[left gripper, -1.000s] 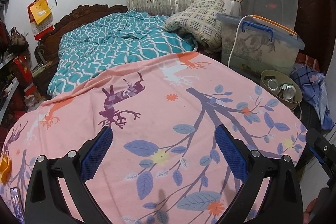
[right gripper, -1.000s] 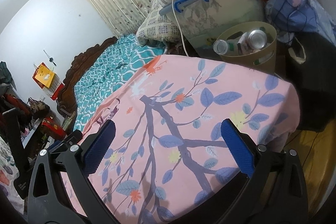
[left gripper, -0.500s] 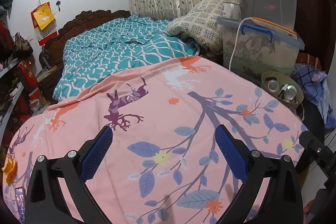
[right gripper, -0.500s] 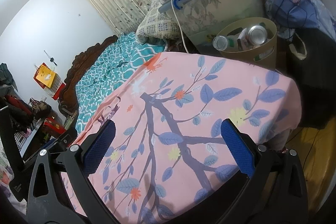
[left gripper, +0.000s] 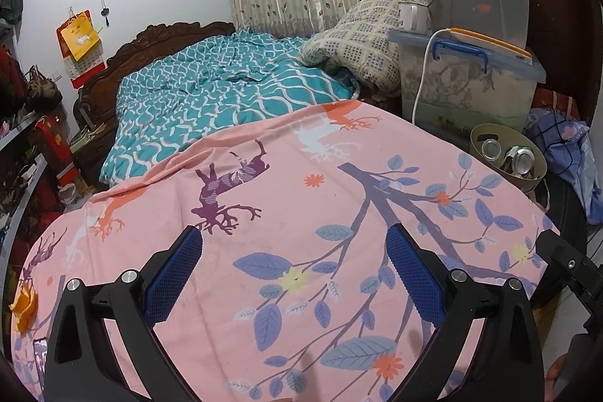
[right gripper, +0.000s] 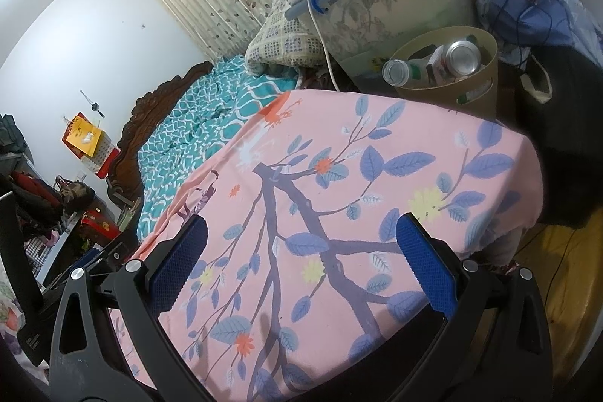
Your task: Collect trash
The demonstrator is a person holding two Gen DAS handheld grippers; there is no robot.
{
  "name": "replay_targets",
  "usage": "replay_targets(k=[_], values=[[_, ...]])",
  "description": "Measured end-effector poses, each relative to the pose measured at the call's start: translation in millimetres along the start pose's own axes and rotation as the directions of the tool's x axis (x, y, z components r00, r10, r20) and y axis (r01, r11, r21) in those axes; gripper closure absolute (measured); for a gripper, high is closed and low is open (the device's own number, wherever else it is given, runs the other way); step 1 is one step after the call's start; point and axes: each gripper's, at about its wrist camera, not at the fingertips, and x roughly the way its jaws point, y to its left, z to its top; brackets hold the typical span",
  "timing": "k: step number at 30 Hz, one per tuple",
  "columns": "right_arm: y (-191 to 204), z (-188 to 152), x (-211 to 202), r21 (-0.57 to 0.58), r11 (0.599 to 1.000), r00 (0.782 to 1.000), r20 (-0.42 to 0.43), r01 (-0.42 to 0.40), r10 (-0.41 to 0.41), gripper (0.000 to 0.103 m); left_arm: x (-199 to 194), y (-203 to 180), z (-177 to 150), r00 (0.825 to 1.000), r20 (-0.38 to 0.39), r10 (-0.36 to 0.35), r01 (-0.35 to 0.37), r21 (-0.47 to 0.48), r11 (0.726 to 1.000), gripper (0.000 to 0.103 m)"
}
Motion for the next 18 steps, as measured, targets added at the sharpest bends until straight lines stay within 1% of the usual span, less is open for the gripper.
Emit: replay_targets(k=[18], values=[[2.1, -1.4, 1.5, -0.001, 1.0, 1.0, -0.015, -0.013, 0.013, 0.004, -1.8, -1.2, -2.6, 1.0, -0.002, 0.02, -0.02, 0.013, 1.0, 0.009]])
